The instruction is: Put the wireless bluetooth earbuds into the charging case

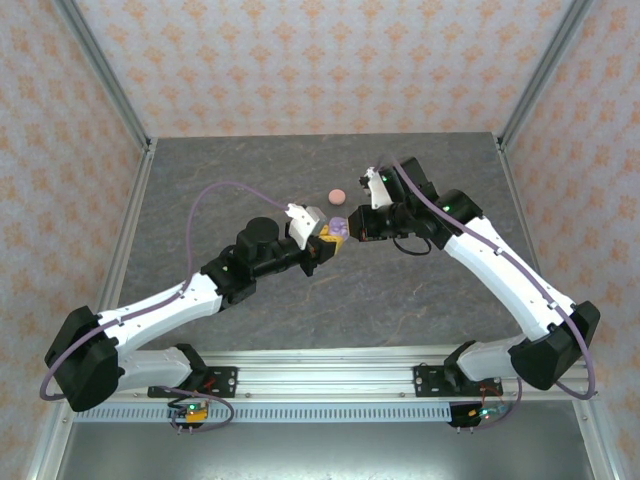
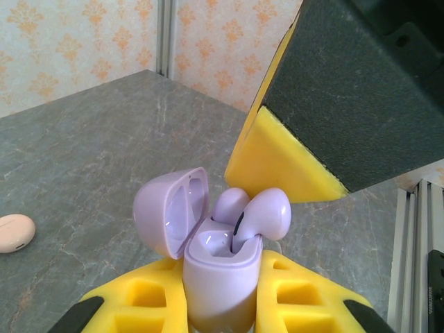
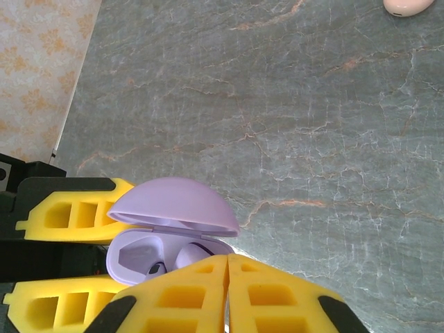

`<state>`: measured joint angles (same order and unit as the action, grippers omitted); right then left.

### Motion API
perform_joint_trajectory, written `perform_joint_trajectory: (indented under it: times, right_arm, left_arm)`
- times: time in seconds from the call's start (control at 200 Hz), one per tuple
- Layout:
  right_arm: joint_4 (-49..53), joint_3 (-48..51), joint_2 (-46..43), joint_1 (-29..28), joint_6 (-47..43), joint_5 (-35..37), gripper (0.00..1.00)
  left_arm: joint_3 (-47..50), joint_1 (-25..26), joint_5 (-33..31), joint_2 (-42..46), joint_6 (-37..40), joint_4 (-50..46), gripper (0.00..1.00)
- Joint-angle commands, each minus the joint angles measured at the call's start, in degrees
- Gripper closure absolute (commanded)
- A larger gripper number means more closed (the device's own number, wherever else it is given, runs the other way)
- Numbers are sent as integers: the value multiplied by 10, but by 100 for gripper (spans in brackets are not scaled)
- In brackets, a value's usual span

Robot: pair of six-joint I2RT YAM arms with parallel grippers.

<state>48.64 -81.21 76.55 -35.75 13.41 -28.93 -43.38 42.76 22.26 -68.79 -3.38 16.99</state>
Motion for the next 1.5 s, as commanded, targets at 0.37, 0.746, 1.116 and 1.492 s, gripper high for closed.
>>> perform_joint_trajectory:
  times: [0.37,0.746,1.116,1.492]
  right_arm:
    - [-32,-11,1,-25,6,-60,89]
    - [-32,-14,1,-25,13,-33,87]
    - [-34,19,-50,15,49,89,81]
    - [-53,28,-15,70,73,-66,86]
  left_arm:
    - [-19,6,-56,-6,-11,5,90]
    - [-19,5,-51,-7,-12,3,90]
    - [-7,6,-2,22,18,-10,90]
    - [2,5,112,45,63,-7,90]
